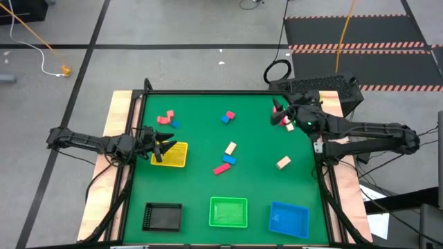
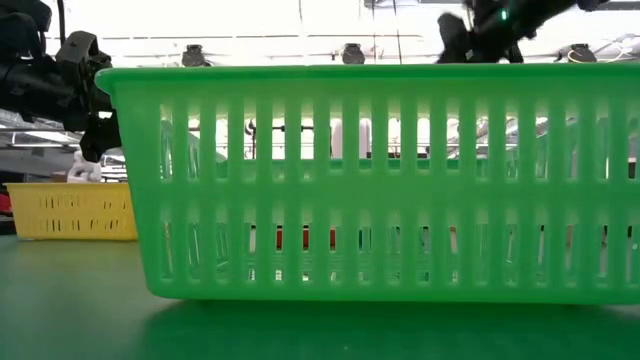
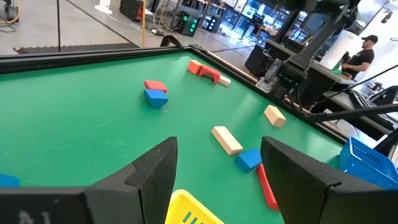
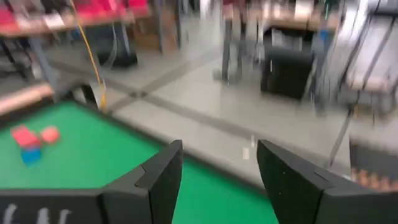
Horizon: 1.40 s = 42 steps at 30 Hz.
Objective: Sort & place blocks by color
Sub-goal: Put the red arch block into the blue bin
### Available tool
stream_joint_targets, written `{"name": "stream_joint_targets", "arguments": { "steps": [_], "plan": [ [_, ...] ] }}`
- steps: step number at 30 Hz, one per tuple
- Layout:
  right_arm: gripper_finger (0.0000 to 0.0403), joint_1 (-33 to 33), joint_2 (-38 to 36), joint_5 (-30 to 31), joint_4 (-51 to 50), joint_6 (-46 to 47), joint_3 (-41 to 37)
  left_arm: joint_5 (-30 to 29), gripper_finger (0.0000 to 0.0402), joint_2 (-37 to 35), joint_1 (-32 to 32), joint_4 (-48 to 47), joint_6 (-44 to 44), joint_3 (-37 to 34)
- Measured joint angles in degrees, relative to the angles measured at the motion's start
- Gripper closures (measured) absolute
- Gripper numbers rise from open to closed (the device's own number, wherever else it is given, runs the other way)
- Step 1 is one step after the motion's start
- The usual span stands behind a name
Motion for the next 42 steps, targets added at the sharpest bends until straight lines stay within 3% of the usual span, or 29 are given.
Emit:
{"name": "stream_joint_targets", "arguments": {
  "steps": [8, 12, 19, 27, 42],
  "plan": [
    [0.0204, -15.3, 3.5, -22.1, -19.4, 17.7, 0.0, 0.0, 0.0169, 0.0, 0.0, 0.0, 0.0, 0.0],
    [0.0204, -18.8, 7.4, -28.8, -24.3, 21.9, -0.3, 0.0, 0.0169, 0.0, 0.0, 0.0, 0.0, 0.0],
    [0.02, -19.4, 14.2, -29.1, -21.6, 21.0, -2.4, 0.0, 0.0169, 0.0, 0.0, 0.0, 0.0, 0.0],
    [0.0163, -21.1, 20.0, -27.4, -19.9, 15.7, -2.9, 0.0, 0.0169, 0.0, 0.0, 0.0, 0.0, 0.0],
    [0.0156, -23.2, 25.1, -28.8, -13.8, 12.0, -2.9, 0.0, 0.0169, 0.0, 0.0, 0.0, 0.0, 0.0]
  ]
}}
